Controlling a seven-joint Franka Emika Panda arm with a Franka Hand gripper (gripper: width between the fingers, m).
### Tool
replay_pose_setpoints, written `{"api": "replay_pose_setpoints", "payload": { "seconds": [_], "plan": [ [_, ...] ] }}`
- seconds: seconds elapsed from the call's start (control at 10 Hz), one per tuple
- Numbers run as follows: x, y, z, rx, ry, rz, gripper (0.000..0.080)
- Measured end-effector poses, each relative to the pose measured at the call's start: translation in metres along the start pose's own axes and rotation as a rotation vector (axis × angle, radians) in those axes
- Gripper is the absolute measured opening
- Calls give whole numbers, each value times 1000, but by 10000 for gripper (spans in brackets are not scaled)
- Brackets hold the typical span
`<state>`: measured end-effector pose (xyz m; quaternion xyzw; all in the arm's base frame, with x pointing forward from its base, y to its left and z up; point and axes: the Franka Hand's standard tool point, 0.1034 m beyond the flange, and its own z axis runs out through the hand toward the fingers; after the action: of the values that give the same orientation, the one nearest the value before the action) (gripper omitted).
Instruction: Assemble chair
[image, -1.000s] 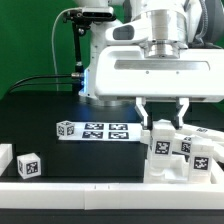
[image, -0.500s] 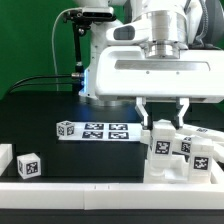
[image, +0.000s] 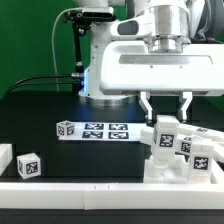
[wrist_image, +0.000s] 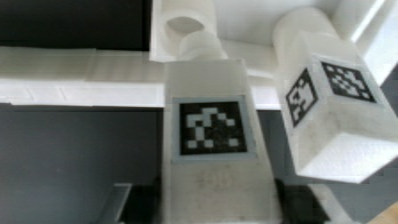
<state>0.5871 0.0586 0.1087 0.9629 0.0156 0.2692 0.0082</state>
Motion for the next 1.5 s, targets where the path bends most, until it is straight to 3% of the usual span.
{"api": "replay_pose_setpoints", "payload": {
  "seconds": [0.7,1.2,1.3,1.4,1.5],
  "plan": [
    [-13,8,13,-15,-18,-1,284],
    [-10,11,14,-23,8,-1,285],
    [-10,11,14,-23,8,-1,475],
    [-10,11,14,-23,8,-1,609],
    [-10,12,15,-24,6,0,638]
  ]
}}
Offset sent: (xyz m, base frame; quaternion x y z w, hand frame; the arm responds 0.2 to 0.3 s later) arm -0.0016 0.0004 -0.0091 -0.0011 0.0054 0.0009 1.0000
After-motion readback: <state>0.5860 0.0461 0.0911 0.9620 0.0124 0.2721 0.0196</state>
